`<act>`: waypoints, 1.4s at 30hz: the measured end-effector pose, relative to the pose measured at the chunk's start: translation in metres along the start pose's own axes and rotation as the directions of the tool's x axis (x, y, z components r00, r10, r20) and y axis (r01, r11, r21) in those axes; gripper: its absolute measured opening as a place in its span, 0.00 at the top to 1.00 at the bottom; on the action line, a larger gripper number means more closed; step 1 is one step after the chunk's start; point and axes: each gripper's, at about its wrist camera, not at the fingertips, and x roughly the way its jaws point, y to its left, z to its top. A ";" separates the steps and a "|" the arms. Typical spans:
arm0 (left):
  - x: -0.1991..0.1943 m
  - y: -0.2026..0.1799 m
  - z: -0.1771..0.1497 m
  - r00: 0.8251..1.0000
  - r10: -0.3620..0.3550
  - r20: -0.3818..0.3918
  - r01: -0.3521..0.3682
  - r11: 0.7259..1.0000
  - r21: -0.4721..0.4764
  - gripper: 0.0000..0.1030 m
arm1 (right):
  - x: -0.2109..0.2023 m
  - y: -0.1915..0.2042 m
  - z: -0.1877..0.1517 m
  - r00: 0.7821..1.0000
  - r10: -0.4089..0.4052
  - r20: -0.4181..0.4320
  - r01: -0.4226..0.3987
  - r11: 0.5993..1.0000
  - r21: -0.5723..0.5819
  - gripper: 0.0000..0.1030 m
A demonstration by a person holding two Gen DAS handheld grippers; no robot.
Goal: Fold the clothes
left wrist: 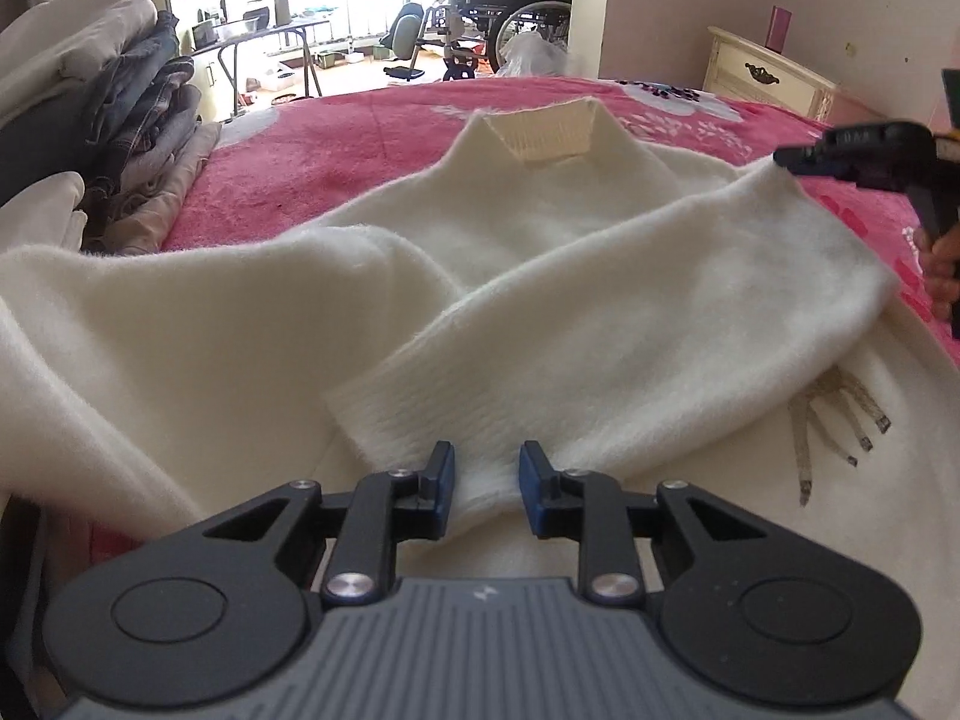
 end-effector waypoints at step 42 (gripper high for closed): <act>-0.173 0.202 -0.069 0.948 -0.015 0.319 0.277 0.537 -0.797 0.38 | -0.072 0.132 -0.099 0.937 0.126 -0.325 -0.119 0.992 0.042 0.76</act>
